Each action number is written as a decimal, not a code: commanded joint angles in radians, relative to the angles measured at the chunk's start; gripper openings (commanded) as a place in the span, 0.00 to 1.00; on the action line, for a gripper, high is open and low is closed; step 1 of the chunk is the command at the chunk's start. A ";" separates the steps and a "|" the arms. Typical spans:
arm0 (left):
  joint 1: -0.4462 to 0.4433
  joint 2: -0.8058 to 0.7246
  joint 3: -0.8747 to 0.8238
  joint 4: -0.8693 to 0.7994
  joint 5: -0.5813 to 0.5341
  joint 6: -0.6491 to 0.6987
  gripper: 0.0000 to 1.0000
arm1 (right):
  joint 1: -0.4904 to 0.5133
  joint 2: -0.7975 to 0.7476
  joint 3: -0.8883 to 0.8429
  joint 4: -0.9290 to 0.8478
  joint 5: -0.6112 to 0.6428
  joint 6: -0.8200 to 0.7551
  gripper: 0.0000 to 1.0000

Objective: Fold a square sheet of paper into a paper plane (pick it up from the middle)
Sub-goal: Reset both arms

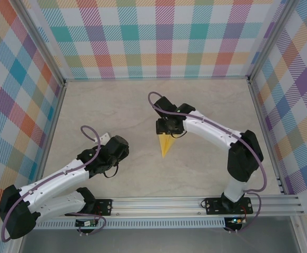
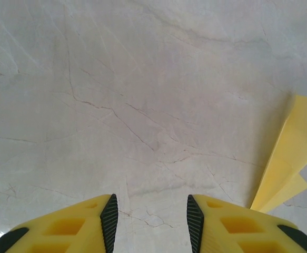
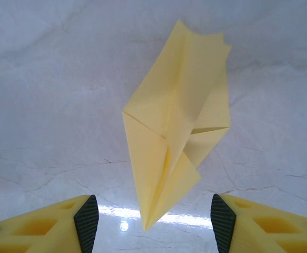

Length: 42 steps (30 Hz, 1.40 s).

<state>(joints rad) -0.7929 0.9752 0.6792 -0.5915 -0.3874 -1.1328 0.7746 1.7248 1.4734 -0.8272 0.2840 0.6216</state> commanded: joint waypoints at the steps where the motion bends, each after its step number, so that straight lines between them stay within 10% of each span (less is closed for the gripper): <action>1: 0.013 -0.012 0.026 0.010 -0.034 0.040 0.45 | -0.019 -0.082 -0.055 -0.005 0.090 -0.004 0.62; 10: 0.012 -0.055 0.046 0.020 -0.108 0.207 0.68 | -0.142 -0.378 -0.315 0.097 0.272 0.011 0.64; 17: 0.039 -0.070 0.070 -0.002 -0.427 0.427 0.94 | -0.343 -0.584 -0.576 0.297 0.393 -0.180 0.83; 26: 0.363 0.177 0.136 -0.014 -0.539 0.594 1.00 | -0.520 -0.454 -0.839 0.795 0.332 -0.465 1.00; 42: 0.513 0.344 -0.273 1.123 -0.251 1.061 1.00 | -0.668 -0.285 -1.071 1.591 -0.199 -0.727 1.00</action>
<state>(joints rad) -0.2966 1.2865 0.4240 0.2043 -0.7143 -0.1802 0.1360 1.4410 0.4408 0.5858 0.2157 -0.0628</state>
